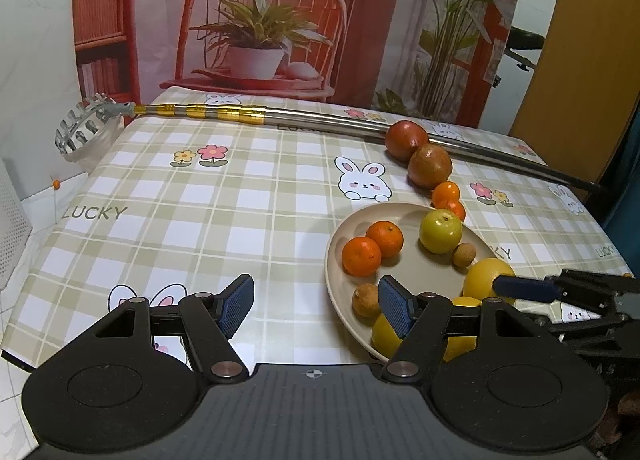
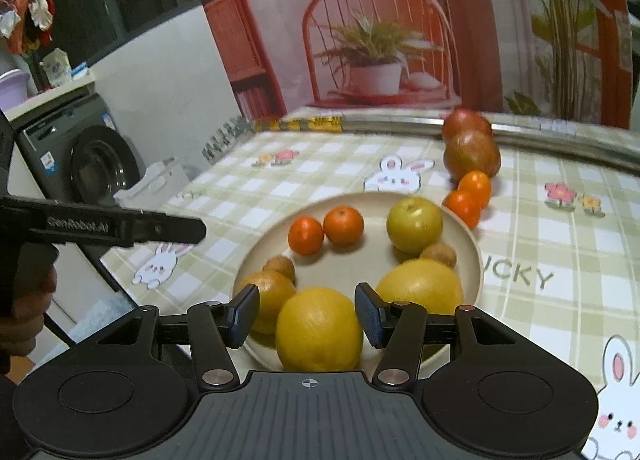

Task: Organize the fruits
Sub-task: 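Move both open tools away from the plate toward the fruit pile, then grasp a tangerine with the left tool while the right tool approaches a red-brown apple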

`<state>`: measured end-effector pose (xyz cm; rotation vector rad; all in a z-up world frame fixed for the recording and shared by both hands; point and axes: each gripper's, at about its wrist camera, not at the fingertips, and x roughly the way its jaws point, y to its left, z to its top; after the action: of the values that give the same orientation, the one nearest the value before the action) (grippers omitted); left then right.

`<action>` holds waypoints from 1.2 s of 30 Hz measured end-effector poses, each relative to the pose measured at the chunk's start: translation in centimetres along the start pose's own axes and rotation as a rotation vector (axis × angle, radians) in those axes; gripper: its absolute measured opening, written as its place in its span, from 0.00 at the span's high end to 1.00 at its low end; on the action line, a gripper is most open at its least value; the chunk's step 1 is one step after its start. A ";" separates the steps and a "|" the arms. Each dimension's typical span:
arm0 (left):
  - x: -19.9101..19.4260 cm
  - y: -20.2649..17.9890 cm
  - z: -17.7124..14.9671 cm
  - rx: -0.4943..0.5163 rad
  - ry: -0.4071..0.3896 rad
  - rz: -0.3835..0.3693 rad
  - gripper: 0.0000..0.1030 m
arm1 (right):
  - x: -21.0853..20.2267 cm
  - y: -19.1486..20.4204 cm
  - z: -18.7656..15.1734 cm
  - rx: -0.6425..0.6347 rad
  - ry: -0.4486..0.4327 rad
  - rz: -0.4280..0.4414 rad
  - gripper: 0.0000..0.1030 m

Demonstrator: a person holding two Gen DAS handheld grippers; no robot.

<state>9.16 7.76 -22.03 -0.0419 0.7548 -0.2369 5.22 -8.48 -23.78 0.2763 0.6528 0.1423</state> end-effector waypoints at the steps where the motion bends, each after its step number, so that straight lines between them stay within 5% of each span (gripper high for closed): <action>1: 0.0 0.0 0.0 0.000 0.000 -0.004 0.31 | -0.2 0.0 0.1 -0.005 -0.009 -0.007 0.51; 13: 1.2 -0.9 2.0 0.012 0.018 -0.064 0.32 | -2.8 -4.2 3.5 0.010 -0.136 -0.178 0.51; 18: 2.7 -2.0 3.7 0.045 0.042 -0.093 0.32 | -2.9 -6.2 5.1 -0.002 -0.125 -0.252 0.49; 22: 4.4 -3.2 5.4 0.060 0.062 -0.124 0.33 | -3.2 -7.9 6.2 0.019 -0.151 -0.257 0.11; 30: 9.0 -7.3 8.6 0.151 0.118 -0.176 0.33 | -2.7 -12.3 8.2 0.089 -0.141 -0.354 0.10; 36: 14.3 -10.3 9.9 0.150 0.229 -0.226 0.36 | -2.9 -16.2 7.5 0.227 -0.163 -0.341 0.10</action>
<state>23.93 -5.98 -23.23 0.0431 0.9592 -0.5196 8.24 -26.08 -21.24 0.3859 0.5457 -0.2806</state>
